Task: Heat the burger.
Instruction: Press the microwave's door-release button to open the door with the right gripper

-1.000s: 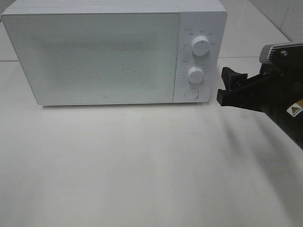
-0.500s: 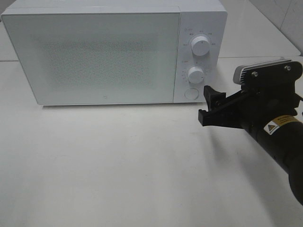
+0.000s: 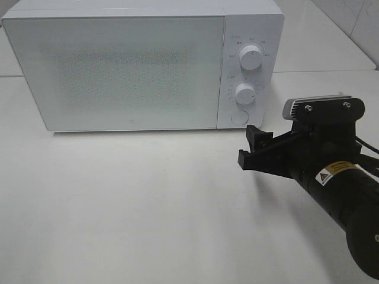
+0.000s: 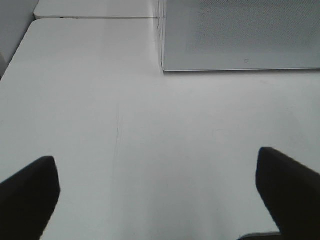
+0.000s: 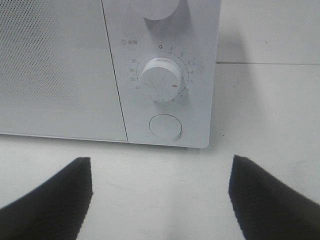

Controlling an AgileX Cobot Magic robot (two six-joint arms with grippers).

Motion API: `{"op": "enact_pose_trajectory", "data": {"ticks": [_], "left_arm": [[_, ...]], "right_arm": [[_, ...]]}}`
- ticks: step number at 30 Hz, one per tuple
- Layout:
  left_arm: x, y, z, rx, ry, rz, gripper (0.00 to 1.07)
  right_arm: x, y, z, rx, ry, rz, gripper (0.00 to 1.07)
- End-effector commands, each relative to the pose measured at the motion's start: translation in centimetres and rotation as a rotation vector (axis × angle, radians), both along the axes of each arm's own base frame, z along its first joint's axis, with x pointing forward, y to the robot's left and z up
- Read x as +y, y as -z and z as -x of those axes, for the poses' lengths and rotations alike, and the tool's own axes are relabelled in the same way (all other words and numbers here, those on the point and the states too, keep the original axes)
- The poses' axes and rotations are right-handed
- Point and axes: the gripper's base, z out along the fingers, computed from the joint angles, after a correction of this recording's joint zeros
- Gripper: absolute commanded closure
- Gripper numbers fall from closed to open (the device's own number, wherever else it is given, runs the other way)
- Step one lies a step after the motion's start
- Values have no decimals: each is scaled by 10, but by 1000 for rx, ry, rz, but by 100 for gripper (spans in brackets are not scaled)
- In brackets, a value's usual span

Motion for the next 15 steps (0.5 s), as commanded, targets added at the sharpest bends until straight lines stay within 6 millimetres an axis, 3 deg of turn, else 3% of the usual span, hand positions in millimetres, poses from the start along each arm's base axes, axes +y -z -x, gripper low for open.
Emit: {"op": "enact_pose_trajectory", "data": {"ticks": [1,3,7,8,10,11,13,14,15], "left_arm": [[0,0,0,-16,-3,2,7],[0,0,0,-16,-3,2,7],[0,0,0,-16,-3,2,7],[0,0,0,-16,-3,2,7],[0,0,0,-16,-3,2,7],[0,0,0,-16,-3,2,7],[0,0,0,-16,-3,2,7],[0,0,0,-16,-3,2,7],[0,0,0,-16,-3,2,7]], "right_arm": [[0,-7,-1,-61,28,-107,34],[0,-7,-1,-24,72,-289,40],[0,-5,0,25,114,-451,48],[0,-4,0,58,149,-579,56],[0,-4,0,69,164,-632,59],[1,-3,0,98,193,-747,66],[1,-3,0,116,212,-809,71],[1,-2,1,148,245,-912,81],[1,-2,1,148,245,-912,81]]}}
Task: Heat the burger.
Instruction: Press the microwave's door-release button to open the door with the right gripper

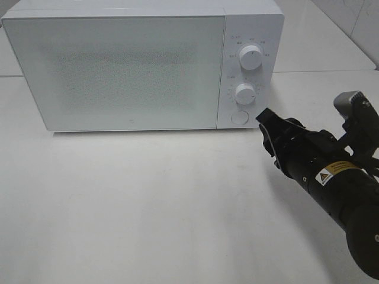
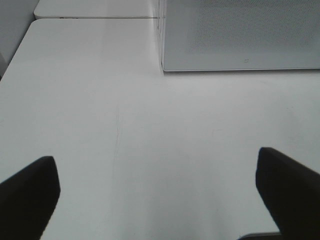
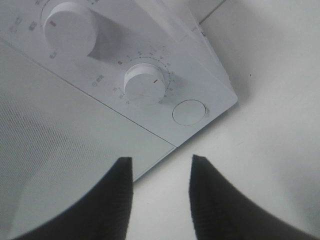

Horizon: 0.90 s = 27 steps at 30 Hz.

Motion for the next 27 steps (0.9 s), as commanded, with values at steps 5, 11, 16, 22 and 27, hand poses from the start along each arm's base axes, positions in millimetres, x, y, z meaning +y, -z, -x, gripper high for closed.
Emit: {"op": "enact_pose_trajectory", "data": {"ticks": [5,11,16,22,27], "left_arm": [[0,0,0,-16,-3,2,7],[0,0,0,-16,-3,2,7],[0,0,0,-16,-3,2,7],[0,0,0,-16,-3,2,7],[0,0,0,-16,-3,2,7]], "right_arm": [[1,0,1,85,113,-426,102],[1,3,2,139,155,-543,107],[2,4,2,165,186,-611,107],[11,3,-10,191,215,-633,107],[25,16,-25,208,222,-643,107]]}}
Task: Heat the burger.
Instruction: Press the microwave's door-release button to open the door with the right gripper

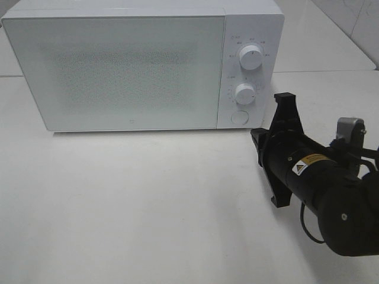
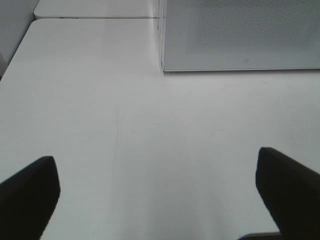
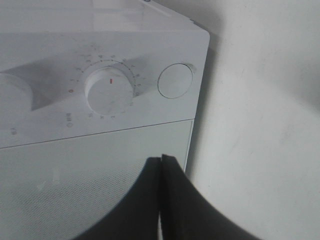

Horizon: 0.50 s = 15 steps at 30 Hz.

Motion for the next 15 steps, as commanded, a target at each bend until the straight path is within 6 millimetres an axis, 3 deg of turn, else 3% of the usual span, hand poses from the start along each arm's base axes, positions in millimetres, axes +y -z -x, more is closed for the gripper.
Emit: {"op": "enact_pose_trajectory", "data": {"ticks": [1,15], "left_arm": [[0,0,0,-16,-3,2,7],[0,0,0,-16,-3,2,7]], "right_arm": [[6,4,-6,13,2,-20,107],[13,21,-53,-2,49,-27,107]]}}
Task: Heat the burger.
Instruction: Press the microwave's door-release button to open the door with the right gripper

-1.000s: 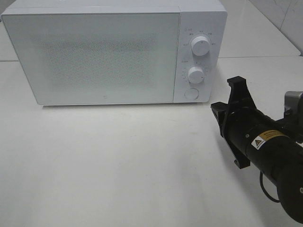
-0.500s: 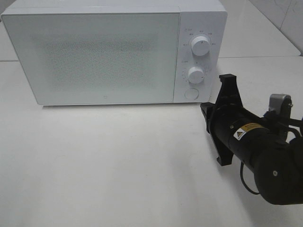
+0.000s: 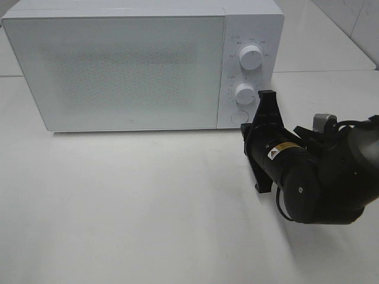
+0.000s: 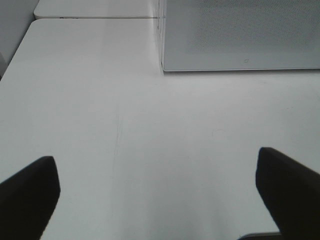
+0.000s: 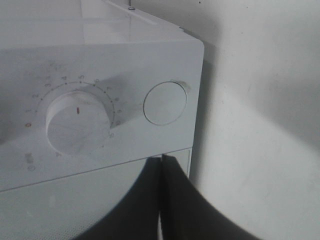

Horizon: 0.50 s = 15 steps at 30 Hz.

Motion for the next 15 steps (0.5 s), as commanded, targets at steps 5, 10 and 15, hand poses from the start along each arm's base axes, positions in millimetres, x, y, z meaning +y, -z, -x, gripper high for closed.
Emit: {"op": "enact_pose_trajectory", "data": {"ticks": [5,10,15], "left_arm": [[0,0,0,-16,-3,2,7],[0,0,0,-16,-3,2,7],[0,0,0,-16,-3,2,7]], "right_arm": [[2,2,-23,-15,16,-20,107],[4,11,-37,9,32,-27,107],[3,15,-46,13,51,-31,107]]}}
